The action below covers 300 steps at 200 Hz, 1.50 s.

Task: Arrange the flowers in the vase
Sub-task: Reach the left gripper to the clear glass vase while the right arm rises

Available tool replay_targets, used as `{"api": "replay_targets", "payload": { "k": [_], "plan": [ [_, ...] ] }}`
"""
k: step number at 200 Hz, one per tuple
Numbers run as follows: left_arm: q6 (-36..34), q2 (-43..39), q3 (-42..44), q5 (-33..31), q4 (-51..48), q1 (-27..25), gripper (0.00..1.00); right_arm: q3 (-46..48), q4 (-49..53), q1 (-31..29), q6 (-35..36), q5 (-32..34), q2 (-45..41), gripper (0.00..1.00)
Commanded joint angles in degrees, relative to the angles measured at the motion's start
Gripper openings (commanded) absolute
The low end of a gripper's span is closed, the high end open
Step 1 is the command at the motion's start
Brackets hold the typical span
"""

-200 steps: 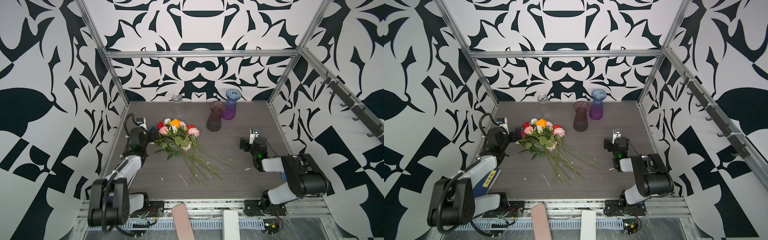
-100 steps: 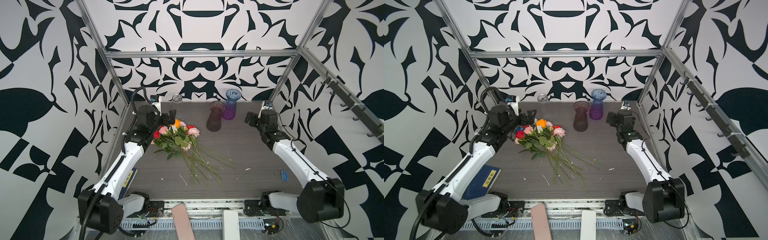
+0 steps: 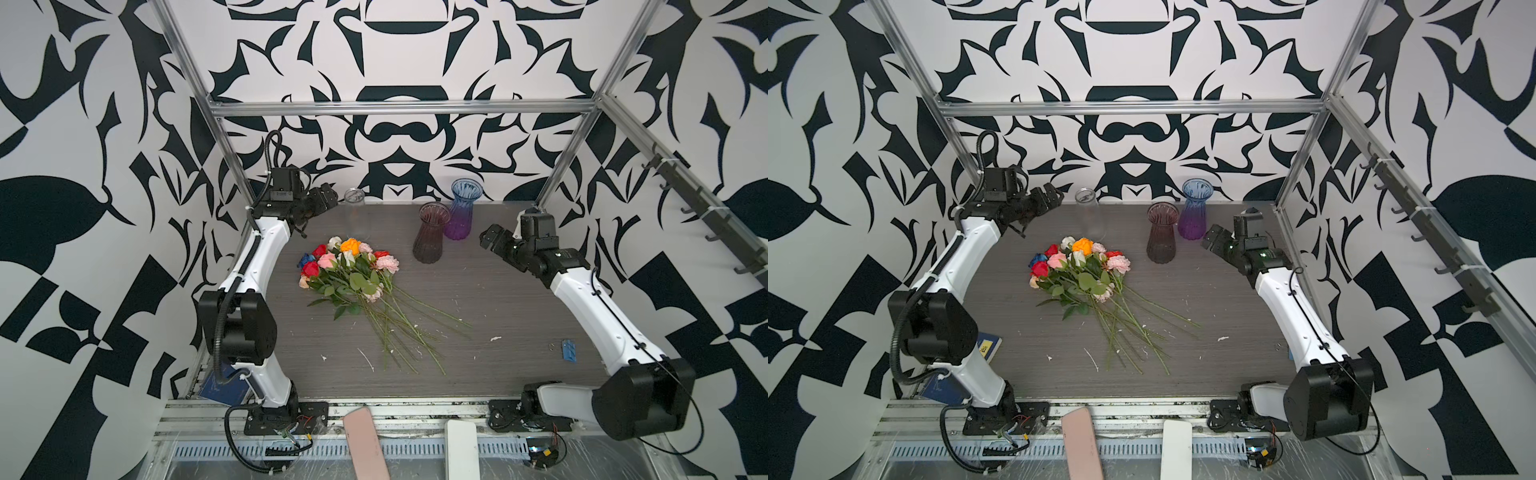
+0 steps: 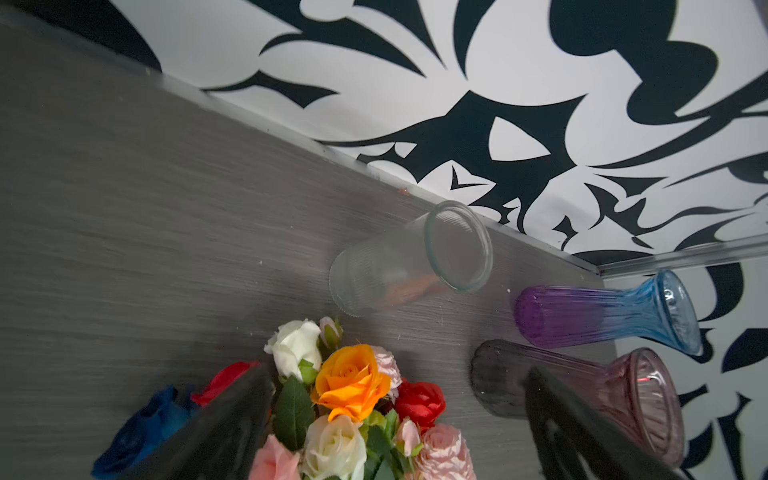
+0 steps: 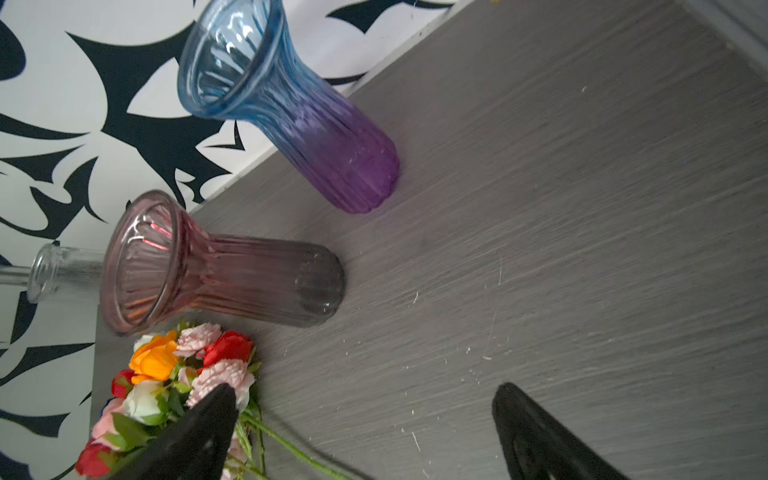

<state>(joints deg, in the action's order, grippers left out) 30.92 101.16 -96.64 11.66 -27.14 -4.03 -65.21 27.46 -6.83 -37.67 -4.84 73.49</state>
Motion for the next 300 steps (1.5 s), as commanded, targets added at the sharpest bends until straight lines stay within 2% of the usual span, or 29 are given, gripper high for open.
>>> {"api": "replay_targets", "payload": {
  "k": [1, 21, 41, 67, 81, 116, 147, 165, 200, 244, 284, 300],
  "plan": [
    [4.8, 5.8, -7.0, 9.3, -3.6, 1.0, 0.99, -2.5, 3.8, 0.2, -0.8, -3.5, -2.9, 1.00],
    [4.4, 11.6, -14.9, 12.2, -6.0, 0.9, 0.99, -2.6, 5.2, 0.1, 0.2, -4.3, -3.8, 0.99],
    [4.1, 16.3, -21.6, 12.5, -8.9, 0.5, 0.97, -3.3, 6.5, -0.1, 1.1, -5.0, -3.5, 0.98],
    [4.2, 22.1, -29.3, 14.4, -12.4, 0.4, 0.77, -4.1, 8.3, -0.2, 1.3, -3.3, -2.7, 0.96],
    [4.0, 25.5, -33.5, 15.4, -14.4, 0.2, 0.69, -3.9, 8.2, -0.2, 1.1, -3.4, -2.5, 0.96],
    [2.5, 31.0, -40.9, 14.6, -18.3, -1.4, 0.63, -3.4, 8.8, -0.2, 1.0, -3.4, -2.4, 0.96],
    [0.2, 33.5, -43.7, 12.1, -22.5, -3.0, 0.52, -3.3, 9.6, -0.2, 1.2, -3.5, -2.7, 0.96],
    [-2.5, 33.6, -44.1, 8.0, -25.2, -4.1, 0.52, -3.0, 9.6, -0.2, 1.3, -3.8, -3.1, 0.96],
    [-4.3, 34.3, -44.9, 2.6, -28.2, -4.8, 0.41, -2.9, 9.8, -0.2, 1.4, -4.7, -2.7, 0.96],
    [-5.6, 37.9, -51.3, 2.7, -33.0, -4.9, 0.31, -5.1, 9.8, -0.2, 2.2, -5.7, -0.5, 0.96],
    [-9.1, 37.5, -50.2, 2.9, -35.4, -5.0, 0.28, -6.4, 9.7, -0.2, 2.7, -6.1, 0.8, 0.96],
    [-10.7, 37.6, -50.1, 2.8, -36.9, -5.0, 0.21, -6.5, 9.4, -0.2, 2.8, -6.4, 1.3, 0.95]
  ]
}}
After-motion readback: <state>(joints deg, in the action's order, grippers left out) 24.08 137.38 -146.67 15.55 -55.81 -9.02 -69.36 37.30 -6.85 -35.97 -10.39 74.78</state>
